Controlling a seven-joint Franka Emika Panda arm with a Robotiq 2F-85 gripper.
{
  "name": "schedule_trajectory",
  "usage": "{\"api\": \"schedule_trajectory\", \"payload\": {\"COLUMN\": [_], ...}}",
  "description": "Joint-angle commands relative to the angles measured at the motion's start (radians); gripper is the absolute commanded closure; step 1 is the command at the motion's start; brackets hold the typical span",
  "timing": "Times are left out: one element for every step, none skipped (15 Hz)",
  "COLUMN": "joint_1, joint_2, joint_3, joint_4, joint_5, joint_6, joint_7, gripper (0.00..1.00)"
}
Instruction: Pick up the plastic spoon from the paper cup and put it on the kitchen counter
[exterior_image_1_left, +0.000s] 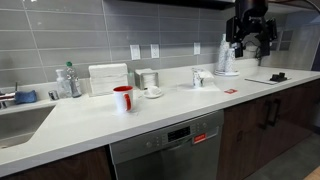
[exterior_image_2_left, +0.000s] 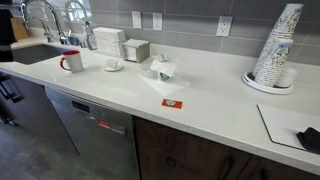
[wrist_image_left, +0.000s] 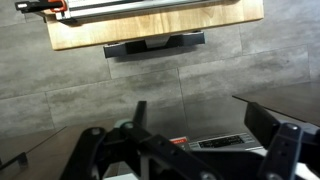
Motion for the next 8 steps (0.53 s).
{"api": "schedule_trajectory", "payload": {"joint_1": [-0.01, -0.01, -0.01, -0.01, -0.01, -0.007, -0.004, -0.002], "joint_2": [0.001, 0.001, 0.001, 0.001, 0.001, 0.024, 0.037, 0.051], "joint_3": [0.007, 0.007, 0.007, 0.007, 0.007, 0.021, 0.03, 0.042], "joint_4": [0.002, 0.002, 0.002, 0.002, 0.002, 0.014, 0.018, 0.026], "joint_5": [0.004, 0.004, 0.004, 0.004, 0.004, 0.002, -0.005, -0.011], "joint_6": [-0.002, -0.002, -0.002, -0.002, -0.002, 0.009, 0.027, 0.041], "joint_7": [-0.005, -0.005, -0.005, -0.005, -0.005, 0.009, 0.01, 0.017], "gripper": [0.0, 0.0, 0.0, 0.0, 0.0, 0.0, 0.0, 0.0]}}
